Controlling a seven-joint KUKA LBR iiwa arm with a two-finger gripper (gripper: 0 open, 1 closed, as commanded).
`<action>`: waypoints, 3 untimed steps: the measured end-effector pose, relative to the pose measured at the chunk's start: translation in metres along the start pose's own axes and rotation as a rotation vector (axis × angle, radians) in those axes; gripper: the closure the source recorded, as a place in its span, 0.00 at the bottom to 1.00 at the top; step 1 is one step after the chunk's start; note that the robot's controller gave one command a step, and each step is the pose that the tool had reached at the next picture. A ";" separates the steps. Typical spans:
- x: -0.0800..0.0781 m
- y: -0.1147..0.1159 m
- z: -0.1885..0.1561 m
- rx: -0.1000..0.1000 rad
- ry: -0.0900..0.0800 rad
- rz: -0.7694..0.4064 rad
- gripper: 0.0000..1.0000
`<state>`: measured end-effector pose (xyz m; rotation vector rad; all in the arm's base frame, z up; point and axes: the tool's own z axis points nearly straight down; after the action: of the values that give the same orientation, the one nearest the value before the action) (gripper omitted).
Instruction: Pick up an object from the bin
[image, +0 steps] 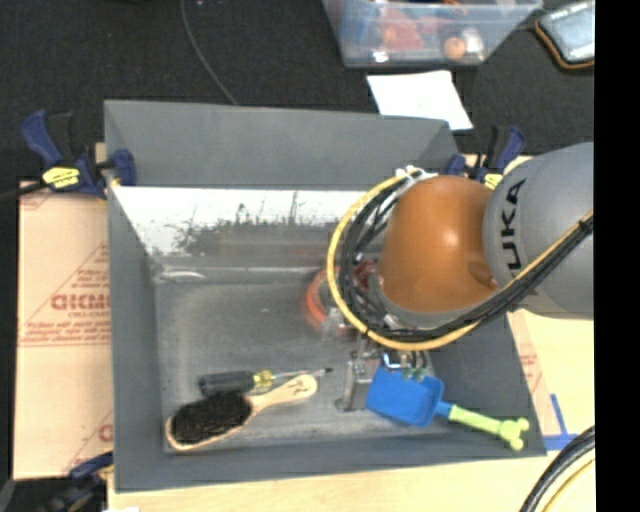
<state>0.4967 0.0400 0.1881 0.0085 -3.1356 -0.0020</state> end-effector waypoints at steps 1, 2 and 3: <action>-0.002 0.000 -0.004 -0.001 -0.008 0.003 0.00; -0.011 0.074 0.119 0.001 -0.007 -0.371 0.00; -0.011 0.083 0.028 0.003 -0.016 -0.340 0.00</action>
Offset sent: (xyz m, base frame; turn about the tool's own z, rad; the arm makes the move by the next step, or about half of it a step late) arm 0.0096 0.0747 -0.1181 -0.3729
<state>0.5072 0.1232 0.1603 0.5411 -3.1047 0.0015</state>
